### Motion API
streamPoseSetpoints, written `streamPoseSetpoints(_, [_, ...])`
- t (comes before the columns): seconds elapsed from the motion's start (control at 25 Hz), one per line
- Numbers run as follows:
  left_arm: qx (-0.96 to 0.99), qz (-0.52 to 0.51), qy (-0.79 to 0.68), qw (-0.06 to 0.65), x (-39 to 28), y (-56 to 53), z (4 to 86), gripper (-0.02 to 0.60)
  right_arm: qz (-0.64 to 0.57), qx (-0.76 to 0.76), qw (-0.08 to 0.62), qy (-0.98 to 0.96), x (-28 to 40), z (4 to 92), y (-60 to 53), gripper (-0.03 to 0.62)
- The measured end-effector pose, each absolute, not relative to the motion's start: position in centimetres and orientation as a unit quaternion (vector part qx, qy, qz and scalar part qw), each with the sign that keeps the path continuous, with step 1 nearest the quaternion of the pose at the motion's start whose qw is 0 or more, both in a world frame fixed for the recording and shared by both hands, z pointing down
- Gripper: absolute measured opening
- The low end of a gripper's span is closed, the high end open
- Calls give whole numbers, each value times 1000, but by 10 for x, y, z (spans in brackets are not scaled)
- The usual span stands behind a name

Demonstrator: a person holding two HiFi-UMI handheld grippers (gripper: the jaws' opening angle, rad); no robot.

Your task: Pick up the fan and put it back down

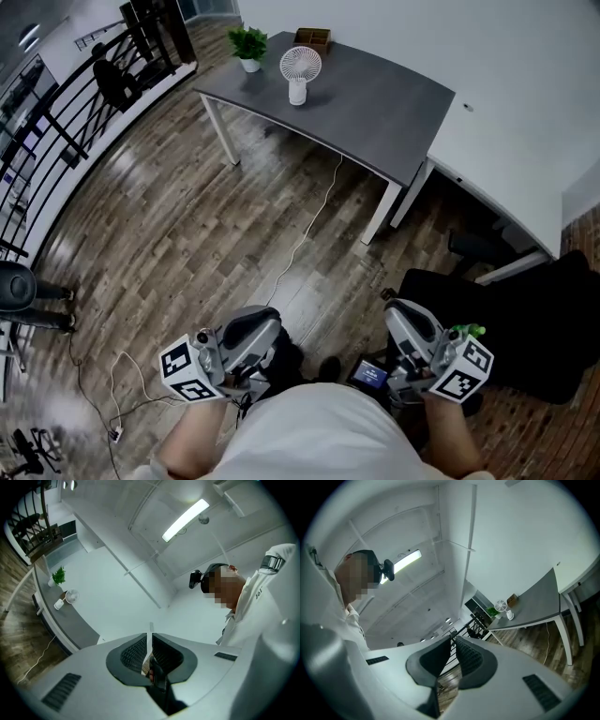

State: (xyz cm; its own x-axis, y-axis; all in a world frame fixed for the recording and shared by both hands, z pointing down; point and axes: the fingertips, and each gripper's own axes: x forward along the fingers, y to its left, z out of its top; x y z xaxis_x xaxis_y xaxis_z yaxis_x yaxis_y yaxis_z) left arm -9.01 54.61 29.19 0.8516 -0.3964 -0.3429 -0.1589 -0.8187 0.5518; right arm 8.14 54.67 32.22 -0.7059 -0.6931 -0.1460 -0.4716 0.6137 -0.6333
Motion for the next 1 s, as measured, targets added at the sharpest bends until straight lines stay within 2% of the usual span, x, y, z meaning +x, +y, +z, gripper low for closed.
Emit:
streamPoseSetpoints(0.08, [926, -228, -156, 258, -97, 537, 293, 25, -289, -337, 194, 875, 77, 323, 539, 25])
streamPoseSetpoints(0.2, [924, -232, -161, 258, -107, 524, 294, 26, -293, -342, 196, 871, 69, 324, 530, 74])
streamPoseSetpoints(0.32, [924, -230, -168, 254, -114, 507, 293, 65, -297, -348, 194, 868, 62, 327, 517, 87])
streamPoseSetpoints(0.44, [926, -228, -172, 248, -123, 490, 295, 101, -298, -355, 189, 866, 53, 330, 499, 87])
streamPoseSetpoints(1.0, [929, -221, -161, 250, -197, 405, 300, 101, -280, -388, 193, 857, -15, 326, 403, 87])
